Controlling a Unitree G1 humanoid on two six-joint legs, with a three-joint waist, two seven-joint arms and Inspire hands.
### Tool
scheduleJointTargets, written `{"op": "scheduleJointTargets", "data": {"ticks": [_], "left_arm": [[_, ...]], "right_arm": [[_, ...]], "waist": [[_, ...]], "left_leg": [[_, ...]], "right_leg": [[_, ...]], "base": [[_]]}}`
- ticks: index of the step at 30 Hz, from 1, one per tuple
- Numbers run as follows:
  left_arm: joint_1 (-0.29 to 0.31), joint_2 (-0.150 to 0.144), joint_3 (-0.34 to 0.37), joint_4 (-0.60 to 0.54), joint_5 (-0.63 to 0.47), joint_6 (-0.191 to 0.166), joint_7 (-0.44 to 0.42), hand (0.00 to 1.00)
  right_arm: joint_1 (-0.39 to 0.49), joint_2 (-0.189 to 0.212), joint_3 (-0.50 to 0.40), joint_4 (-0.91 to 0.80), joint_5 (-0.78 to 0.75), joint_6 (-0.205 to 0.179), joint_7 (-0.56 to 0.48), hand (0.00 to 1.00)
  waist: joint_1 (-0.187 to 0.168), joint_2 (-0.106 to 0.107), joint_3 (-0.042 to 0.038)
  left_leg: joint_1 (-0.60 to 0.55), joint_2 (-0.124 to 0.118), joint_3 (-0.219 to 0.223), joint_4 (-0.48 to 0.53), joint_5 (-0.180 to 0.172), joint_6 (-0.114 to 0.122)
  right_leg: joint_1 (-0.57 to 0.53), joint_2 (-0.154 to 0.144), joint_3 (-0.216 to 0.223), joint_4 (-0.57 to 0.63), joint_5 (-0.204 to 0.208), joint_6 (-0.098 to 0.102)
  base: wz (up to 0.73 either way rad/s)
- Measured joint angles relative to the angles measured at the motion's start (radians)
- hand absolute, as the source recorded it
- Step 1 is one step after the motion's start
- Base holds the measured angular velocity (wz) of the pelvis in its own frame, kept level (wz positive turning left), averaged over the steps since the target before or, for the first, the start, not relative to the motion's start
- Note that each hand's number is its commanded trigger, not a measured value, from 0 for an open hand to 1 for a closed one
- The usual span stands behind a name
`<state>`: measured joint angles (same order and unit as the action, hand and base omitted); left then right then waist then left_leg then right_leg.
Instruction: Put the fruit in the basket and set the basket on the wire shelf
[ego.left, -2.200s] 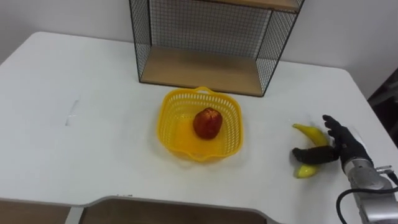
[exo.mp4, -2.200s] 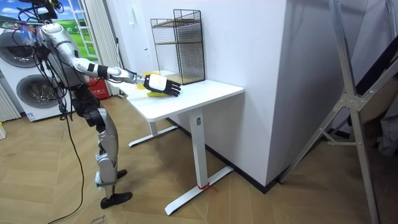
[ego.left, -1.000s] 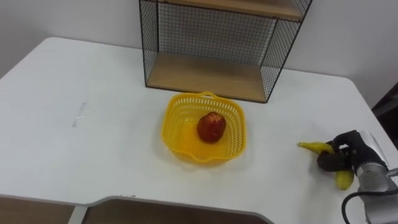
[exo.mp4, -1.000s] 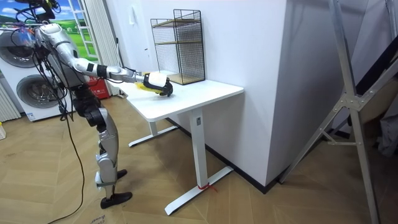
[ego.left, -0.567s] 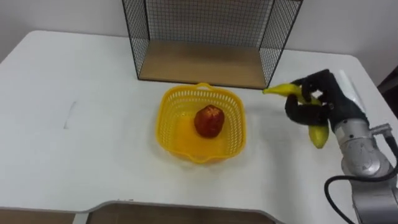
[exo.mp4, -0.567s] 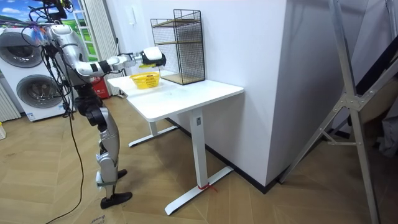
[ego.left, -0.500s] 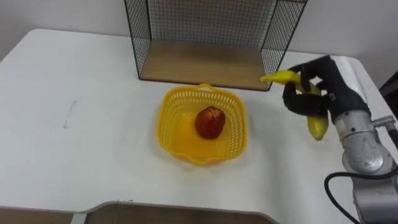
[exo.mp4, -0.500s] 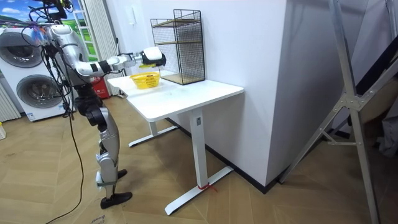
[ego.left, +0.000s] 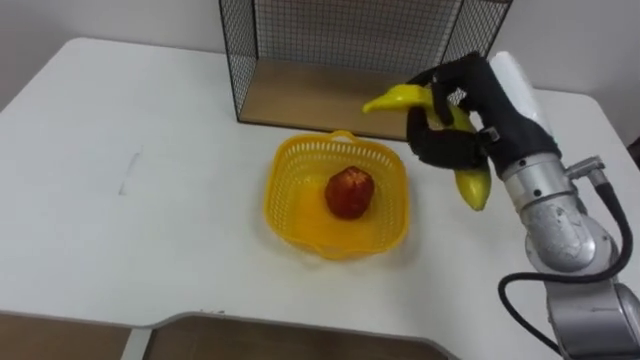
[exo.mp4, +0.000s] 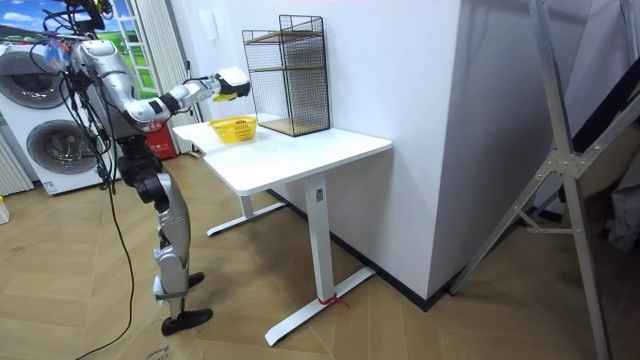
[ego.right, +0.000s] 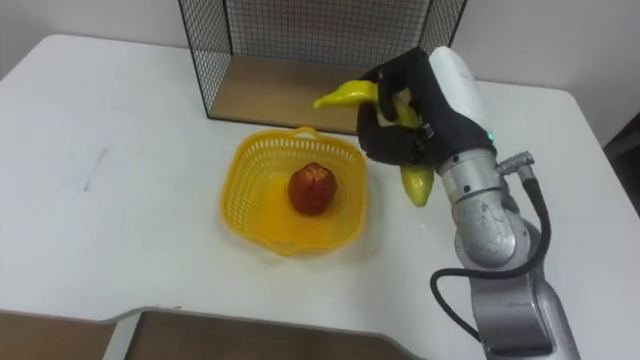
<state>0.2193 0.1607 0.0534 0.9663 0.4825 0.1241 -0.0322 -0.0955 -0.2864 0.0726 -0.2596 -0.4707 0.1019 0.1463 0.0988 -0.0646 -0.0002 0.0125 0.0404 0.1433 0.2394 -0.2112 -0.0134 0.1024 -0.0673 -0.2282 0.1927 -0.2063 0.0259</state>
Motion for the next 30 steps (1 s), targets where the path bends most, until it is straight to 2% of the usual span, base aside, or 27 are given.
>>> {"op": "scheduleJointTargets", "data": {"ticks": [3, 8, 9, 10, 11, 16, 21, 25, 30], "left_arm": [[-0.003, 0.003, -0.011, 0.001, 0.0, 0.001, 0.0, 0.0], [-0.04, 0.009, -0.05, 0.041, 0.001, 0.005, 0.003, 0.0], [-0.044, 0.009, -0.055, 0.044, 0.001, 0.005, 0.004, 0.0], [-0.055, 0.01, -0.064, 0.053, 0.0, 0.005, 0.004, 0.0], [-0.059, 0.01, -0.067, 0.056, 0.0, 0.005, 0.005, 0.0], [-0.07, 0.011, -0.089, 0.075, -0.001, 0.006, 0.003, 0.0], [-0.07, 0.011, -0.107, 0.074, -0.001, 0.005, 0.002, 0.0], [-0.072, 0.011, -0.115, 0.073, 0.0, 0.002, 0.003, 0.0], [-0.072, 0.011, -0.118, 0.073, -0.001, 0.0, 0.002, 0.0]], "right_arm": [[-0.016, 0.002, 0.028, 0.0, -0.043, 0.004, 0.012, 1.0], [-0.018, 0.008, 0.109, 0.0, -0.05, 0.029, 0.065, 1.0], [-0.018, 0.009, 0.115, 0.0, -0.05, 0.03, 0.072, 0.68], [-0.019, 0.01, 0.128, 0.0, -0.05, 0.031, 0.085, 0.4], [-0.021, 0.01, 0.137, 0.002, -0.05, 0.032, 0.09, 0.0], [-0.042, 0.026, 0.178, 0.004, -0.084, 0.033, 0.128, 0.0], [-0.048, 0.052, 0.18, 0.016, -0.084, 0.033, 0.139, 0.0], [-0.048, 0.07, 0.181, 0.101, -0.084, 0.033, 0.139, 0.0], [-0.049, 0.079, 0.181, 0.118, -0.084, 0.032, 0.14, 0.0]], "waist": [[0.008, -0.003, 0.0008], [0.034, -0.012, 0.0057], [0.037, -0.014, 0.0072], [0.045, -0.017, 0.011], [0.046, -0.018, 0.0114], [0.049, -0.021, 0.0126], [0.049, -0.02, 0.0135], [0.049, -0.019, 0.0145], [0.045, -0.016, 0.0164]], "left_leg": [[0.001, 0.0, -0.001, -0.002, 0.0, 0.0], [-0.003, -0.001, -0.005, -0.003, 0.001, -0.001], [-0.004, -0.001, -0.005, -0.003, 0.001, -0.001], [-0.008, -0.001, -0.005, -0.003, 0.001, -0.001], [-0.01, -0.001, -0.004, -0.003, 0.001, -0.001], [-0.021, -0.002, -0.007, -0.003, 0.001, -0.001], [-0.02, -0.002, -0.008, -0.006, 0.001, -0.001], [-0.016, -0.002, -0.008, -0.006, 0.001, -0.001], [-0.019, -0.001, -0.007, -0.003, 0.001, -0.001]], "right_leg": [[0.0, 0.0, -0.001, 0.0, 0.0, 0.0], [-0.007, 0.001, 0.0, -0.003, 0.0, 0.0], [-0.007, 0.001, 0.0, -0.003, 0.0, 0.0], [-0.009, 0.001, -0.001, -0.003, 0.0, 0.0], [-0.011, 0.001, -0.001, -0.003, 0.0, 0.0], [-0.018, 0.0, -0.011, -0.006, 0.0, 0.0], [-0.016, 0.0, -0.018, -0.008, 0.0, 0.0], [-0.014, -0.001, -0.018, -0.008, 0.0, 0.0], [-0.016, 0.0, -0.019, -0.008, 0.0, 0.0]], "base": [[0.0], [0.0], [0.0], [0.0], [0.03], [0.05], [0.01], [0.0], [0.0]]}}
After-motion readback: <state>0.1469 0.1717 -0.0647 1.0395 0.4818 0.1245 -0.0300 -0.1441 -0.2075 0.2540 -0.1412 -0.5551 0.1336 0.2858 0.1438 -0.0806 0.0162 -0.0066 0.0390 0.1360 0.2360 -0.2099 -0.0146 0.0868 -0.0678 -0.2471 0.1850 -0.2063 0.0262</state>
